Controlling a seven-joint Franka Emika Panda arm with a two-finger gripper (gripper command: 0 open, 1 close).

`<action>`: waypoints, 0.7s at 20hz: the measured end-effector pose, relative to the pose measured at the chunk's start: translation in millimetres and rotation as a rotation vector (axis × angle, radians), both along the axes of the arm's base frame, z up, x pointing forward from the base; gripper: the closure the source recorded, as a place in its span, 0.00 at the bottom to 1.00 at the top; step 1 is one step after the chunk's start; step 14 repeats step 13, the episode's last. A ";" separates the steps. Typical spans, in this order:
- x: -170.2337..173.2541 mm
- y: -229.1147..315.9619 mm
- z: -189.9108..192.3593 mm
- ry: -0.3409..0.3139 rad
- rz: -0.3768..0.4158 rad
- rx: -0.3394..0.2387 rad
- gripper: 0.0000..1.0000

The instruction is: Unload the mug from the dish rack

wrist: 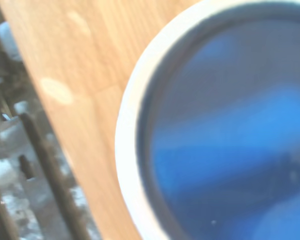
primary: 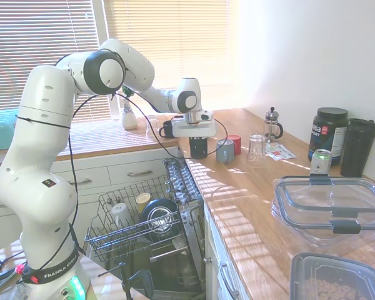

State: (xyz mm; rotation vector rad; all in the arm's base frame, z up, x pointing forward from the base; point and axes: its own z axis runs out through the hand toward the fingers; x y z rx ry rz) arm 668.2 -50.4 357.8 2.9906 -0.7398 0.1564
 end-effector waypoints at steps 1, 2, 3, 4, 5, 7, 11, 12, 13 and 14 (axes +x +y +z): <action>-0.1 -2.1 0.2 -0.001 -0.004 -0.002 0.00; 0.1 -3.7 0.5 -0.004 -0.010 -0.004 0.00; 0.7 -4.2 1.5 -0.011 -0.014 -0.008 0.00; 1.1 -3.6 3.4 -0.019 -0.015 -0.012 0.00; 0.9 -2.7 6.0 -0.025 -0.017 -0.016 0.00; -2.9 0.3 12.7 -0.039 -0.023 -0.023 0.00; -37.3 6.6 28.2 -0.075 -0.066 -0.081 0.00; -49.6 8.0 32.2 -0.077 -0.073 -0.087 0.00; -62.1 9.2 34.5 -0.078 -0.078 -0.088 0.00; -62.1 9.2 34.5 -0.078 -0.078 -0.088 0.00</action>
